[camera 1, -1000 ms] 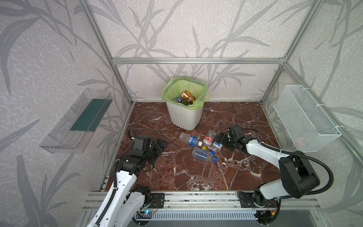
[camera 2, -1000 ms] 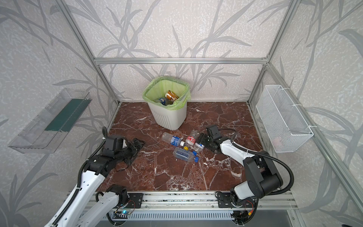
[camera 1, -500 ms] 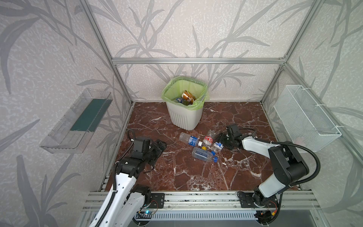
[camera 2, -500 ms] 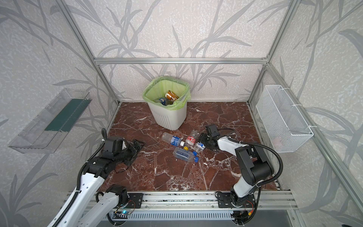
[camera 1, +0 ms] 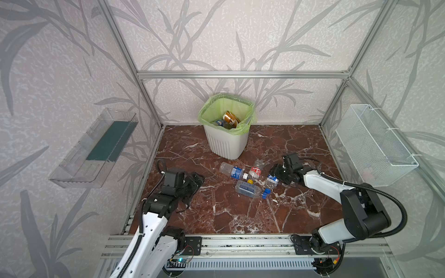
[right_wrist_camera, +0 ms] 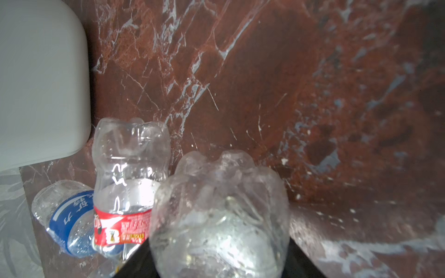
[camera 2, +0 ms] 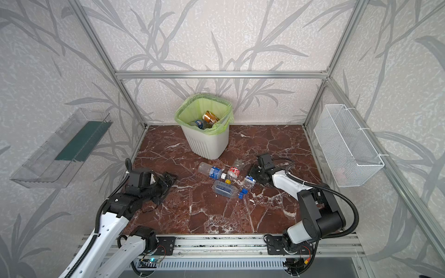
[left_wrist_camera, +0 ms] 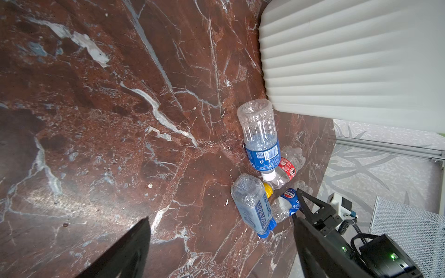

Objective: Throw the plastic bottles in the bin
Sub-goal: 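Lower the right gripper onto the clear bottle with blue cap and close, then swing the held clear bottle over the bin and open the right gripper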

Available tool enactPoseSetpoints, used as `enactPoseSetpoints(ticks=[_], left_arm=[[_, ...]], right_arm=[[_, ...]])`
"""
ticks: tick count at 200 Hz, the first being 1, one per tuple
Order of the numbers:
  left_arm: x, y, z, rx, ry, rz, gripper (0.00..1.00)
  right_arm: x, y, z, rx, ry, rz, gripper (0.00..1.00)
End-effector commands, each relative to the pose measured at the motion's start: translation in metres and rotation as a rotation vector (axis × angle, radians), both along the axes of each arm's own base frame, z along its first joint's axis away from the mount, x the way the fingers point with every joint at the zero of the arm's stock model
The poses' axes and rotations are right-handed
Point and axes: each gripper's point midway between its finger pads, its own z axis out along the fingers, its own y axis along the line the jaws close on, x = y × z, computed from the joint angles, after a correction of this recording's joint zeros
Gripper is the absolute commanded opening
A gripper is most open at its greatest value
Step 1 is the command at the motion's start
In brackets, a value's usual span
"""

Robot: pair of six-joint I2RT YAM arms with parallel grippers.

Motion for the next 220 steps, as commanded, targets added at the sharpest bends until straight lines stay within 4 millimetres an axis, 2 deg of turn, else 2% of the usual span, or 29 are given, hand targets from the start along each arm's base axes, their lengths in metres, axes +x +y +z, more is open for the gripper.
enactPoseSetpoints(ticks=[1,65,103,123,151,159,170,176,191,194,196,203,208,220], left_arm=[[0.001,0.002,-0.003,-0.006,0.01,0.019,0.93],[0.002,0.001,-0.01,-0.008,0.023,0.019,0.93],[0.003,0.0,-0.012,-0.008,0.031,0.017,0.93],[0.002,-0.001,-0.014,-0.009,0.042,0.01,0.92],[-0.001,0.0,-0.015,-0.004,0.051,0.009,0.92],[-0.001,0.0,-0.014,-0.004,0.052,0.008,0.92],[-0.001,0.0,-0.012,-0.005,0.049,0.008,0.92],[0.0,0.0,-0.01,-0.005,0.048,0.009,0.92],[0.002,-0.001,-0.005,-0.008,0.044,0.013,0.92],[0.003,-0.001,-0.002,-0.012,0.041,0.013,0.92],[0.004,-0.001,-0.001,-0.013,0.041,0.015,0.92],[0.007,-0.002,0.005,-0.022,0.032,0.019,0.92],[0.009,-0.003,0.009,-0.029,0.03,0.021,0.92],[0.014,-0.005,0.022,-0.042,0.016,0.025,0.92]], right_arm=[[-0.023,-0.01,-0.003,-0.024,0.04,0.009,0.63],[-0.069,-0.021,-0.003,0.003,0.073,0.009,0.63],[-0.089,-0.016,0.0,0.081,0.08,0.016,0.63],[-0.094,-0.012,0.009,0.129,0.06,0.023,0.63],[-0.083,-0.005,0.046,0.193,-0.054,0.032,0.63],[-0.076,-0.001,0.062,0.22,-0.103,0.028,0.63],[-0.06,0.005,0.093,0.272,-0.194,0.025,0.63],[-0.05,0.009,0.115,0.291,-0.245,0.029,0.63],[-0.016,0.025,0.189,0.364,-0.388,0.056,0.63],[-0.008,0.029,0.217,0.39,-0.441,0.065,0.63],[-0.003,0.032,0.224,0.399,-0.45,0.069,0.63],[0.014,0.043,0.288,0.449,-0.561,0.093,0.63],[0.025,0.051,0.326,0.464,-0.623,0.111,0.64],[0.045,0.07,0.404,0.444,-0.746,0.139,0.69]])
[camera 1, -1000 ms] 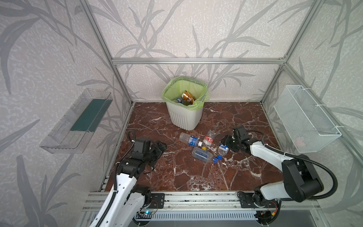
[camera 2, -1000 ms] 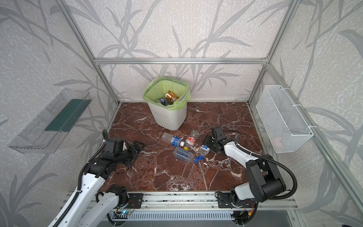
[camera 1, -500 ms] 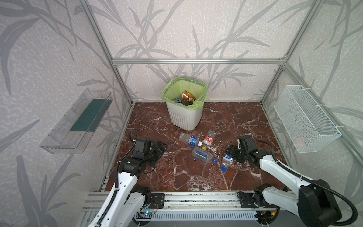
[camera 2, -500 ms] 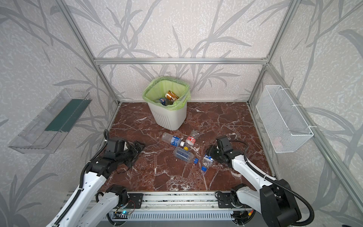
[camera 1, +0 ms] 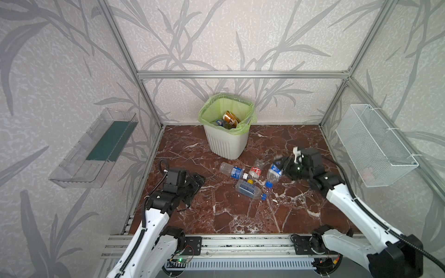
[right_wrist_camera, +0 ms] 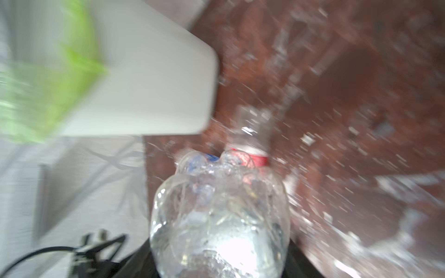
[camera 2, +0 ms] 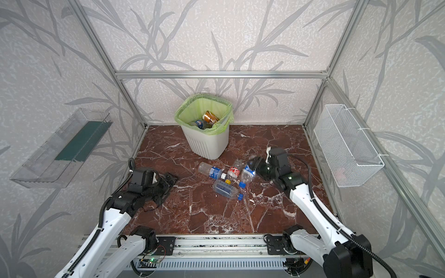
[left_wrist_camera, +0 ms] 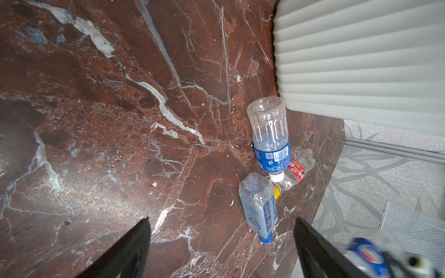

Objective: Throw the plastic bottles in the bin
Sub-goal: 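Swing the held clear bottle over the bin and open the right gripper, then return the right gripper to the remaining bottles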

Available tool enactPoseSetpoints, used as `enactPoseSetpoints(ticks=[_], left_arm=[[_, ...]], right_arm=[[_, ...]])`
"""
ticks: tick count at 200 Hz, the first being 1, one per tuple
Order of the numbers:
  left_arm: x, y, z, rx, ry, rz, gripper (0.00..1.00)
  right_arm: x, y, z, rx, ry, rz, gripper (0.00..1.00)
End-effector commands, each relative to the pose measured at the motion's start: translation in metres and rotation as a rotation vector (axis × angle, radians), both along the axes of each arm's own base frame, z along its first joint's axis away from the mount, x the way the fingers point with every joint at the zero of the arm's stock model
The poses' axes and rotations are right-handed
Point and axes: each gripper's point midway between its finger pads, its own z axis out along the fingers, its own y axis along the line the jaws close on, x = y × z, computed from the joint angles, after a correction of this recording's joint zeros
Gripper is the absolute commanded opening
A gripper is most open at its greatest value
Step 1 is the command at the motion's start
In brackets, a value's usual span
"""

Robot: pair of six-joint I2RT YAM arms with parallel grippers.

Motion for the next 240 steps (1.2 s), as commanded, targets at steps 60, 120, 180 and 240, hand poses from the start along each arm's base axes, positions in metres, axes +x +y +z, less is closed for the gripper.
enactPoseSetpoints(ticks=[60,120,180,240], left_arm=[[0.008,0.009,0.057,0.03,-0.099,0.032,0.92],[0.002,0.006,0.023,0.008,-0.056,0.022,0.92],[-0.002,0.007,0.01,0.006,-0.037,0.029,0.92],[-0.004,0.006,0.006,0.005,-0.03,0.026,0.92]], right_arm=[[0.071,0.041,0.147,0.102,-0.246,0.032,1.0],[-0.011,-0.028,0.004,-0.056,-0.046,-0.054,0.95],[-0.064,-0.035,-0.106,-0.114,0.168,-0.014,0.9],[-0.078,-0.007,-0.114,-0.326,0.052,0.21,0.85]])
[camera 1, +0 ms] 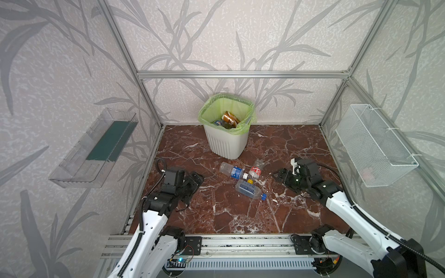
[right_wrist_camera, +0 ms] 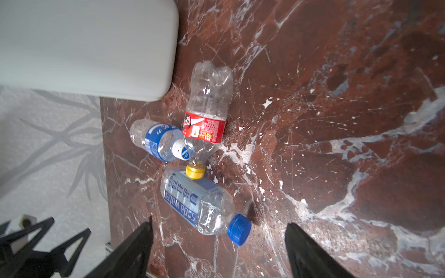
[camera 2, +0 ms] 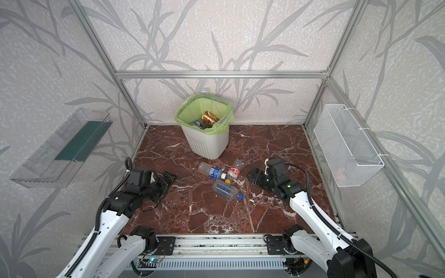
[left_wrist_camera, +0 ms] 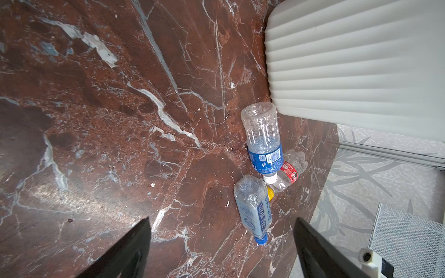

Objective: Throw the plastic bottles in the bin
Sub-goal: 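Return the right gripper to the remaining bottles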

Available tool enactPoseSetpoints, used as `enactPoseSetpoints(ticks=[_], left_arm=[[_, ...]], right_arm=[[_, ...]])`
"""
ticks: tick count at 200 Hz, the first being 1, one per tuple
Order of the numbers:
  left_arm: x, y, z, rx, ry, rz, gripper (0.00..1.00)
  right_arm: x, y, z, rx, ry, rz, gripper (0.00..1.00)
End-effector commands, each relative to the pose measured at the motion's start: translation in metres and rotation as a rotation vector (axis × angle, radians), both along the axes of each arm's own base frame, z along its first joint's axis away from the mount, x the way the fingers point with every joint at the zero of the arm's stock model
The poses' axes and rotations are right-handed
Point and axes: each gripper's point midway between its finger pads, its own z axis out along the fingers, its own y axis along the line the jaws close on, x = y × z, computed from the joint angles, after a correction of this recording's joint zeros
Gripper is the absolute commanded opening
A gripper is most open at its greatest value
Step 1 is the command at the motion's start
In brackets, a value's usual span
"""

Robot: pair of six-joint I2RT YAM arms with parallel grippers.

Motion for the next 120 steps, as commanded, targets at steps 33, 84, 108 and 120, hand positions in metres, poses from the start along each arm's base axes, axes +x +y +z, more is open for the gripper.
enactPoseSetpoints(ticks=[33,84,108,120], left_arm=[[-0.002,0.001,-0.007,-0.007,0.003,0.011,0.92],[-0.002,0.0,-0.011,-0.016,0.008,0.012,0.92],[-0.002,-0.002,-0.016,-0.028,0.02,0.012,0.92],[-0.001,-0.003,-0.018,-0.035,0.025,0.012,0.92]], right_arm=[[-0.001,0.037,0.016,-0.203,-0.21,0.286,0.79],[-0.003,0.068,0.008,-0.29,-0.238,0.454,0.76],[-0.005,0.082,0.001,-0.339,-0.226,0.536,0.76],[-0.006,0.09,-0.002,-0.355,-0.217,0.571,0.76]])
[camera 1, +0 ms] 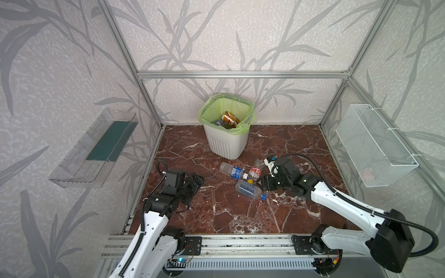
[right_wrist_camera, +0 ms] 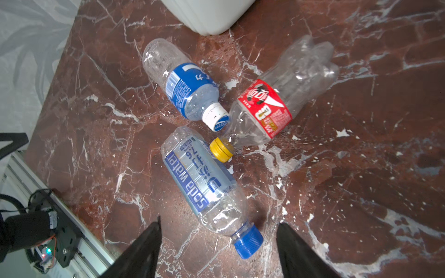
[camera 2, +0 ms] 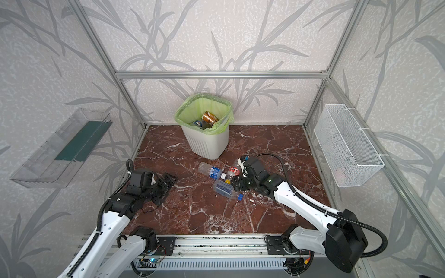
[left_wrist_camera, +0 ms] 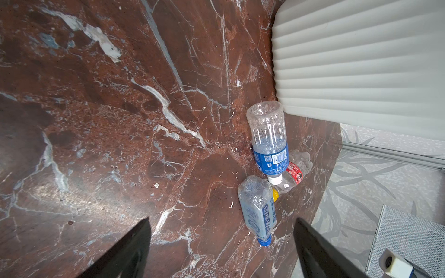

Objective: Throw the plastic bottles in the bin
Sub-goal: 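Return the right gripper to the remaining bottles, then lower the right gripper onto the soda water bottle and close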

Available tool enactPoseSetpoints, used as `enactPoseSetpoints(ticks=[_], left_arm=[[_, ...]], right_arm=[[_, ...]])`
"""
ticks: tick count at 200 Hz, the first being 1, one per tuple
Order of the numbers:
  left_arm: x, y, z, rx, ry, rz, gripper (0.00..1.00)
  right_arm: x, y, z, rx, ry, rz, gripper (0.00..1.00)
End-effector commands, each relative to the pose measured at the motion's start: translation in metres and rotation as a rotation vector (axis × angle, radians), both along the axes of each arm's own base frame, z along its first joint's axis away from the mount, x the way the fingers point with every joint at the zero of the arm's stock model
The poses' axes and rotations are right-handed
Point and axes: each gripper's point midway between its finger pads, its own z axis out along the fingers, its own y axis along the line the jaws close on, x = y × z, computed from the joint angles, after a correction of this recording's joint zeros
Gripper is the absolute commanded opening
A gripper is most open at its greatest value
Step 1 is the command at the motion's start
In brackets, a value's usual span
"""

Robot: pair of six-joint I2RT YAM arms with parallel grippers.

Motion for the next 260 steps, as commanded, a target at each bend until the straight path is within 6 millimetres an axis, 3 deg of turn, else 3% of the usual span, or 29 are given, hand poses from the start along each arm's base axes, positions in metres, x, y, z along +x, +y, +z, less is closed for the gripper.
enactPoseSetpoints(ticks=[1,91,160,214,260], left_arm=[[0.001,-0.002,-0.005,-0.026,0.01,0.011,0.92],[0.0,-0.002,-0.009,-0.028,0.018,0.014,0.92],[0.002,-0.003,-0.008,-0.027,0.014,0.008,0.92],[0.002,-0.003,-0.008,-0.027,0.015,0.009,0.92],[0.003,-0.003,-0.006,-0.028,0.012,0.008,0.92]], right_arm=[[0.001,0.013,0.002,-0.06,-0.032,0.09,0.76],[0.007,0.049,-0.034,-0.148,0.05,0.208,0.85],[0.006,0.061,-0.063,-0.275,0.096,0.297,0.9],[-0.008,0.07,-0.08,-0.344,0.112,0.369,0.89],[-0.017,0.077,-0.085,-0.364,0.117,0.396,0.81]])
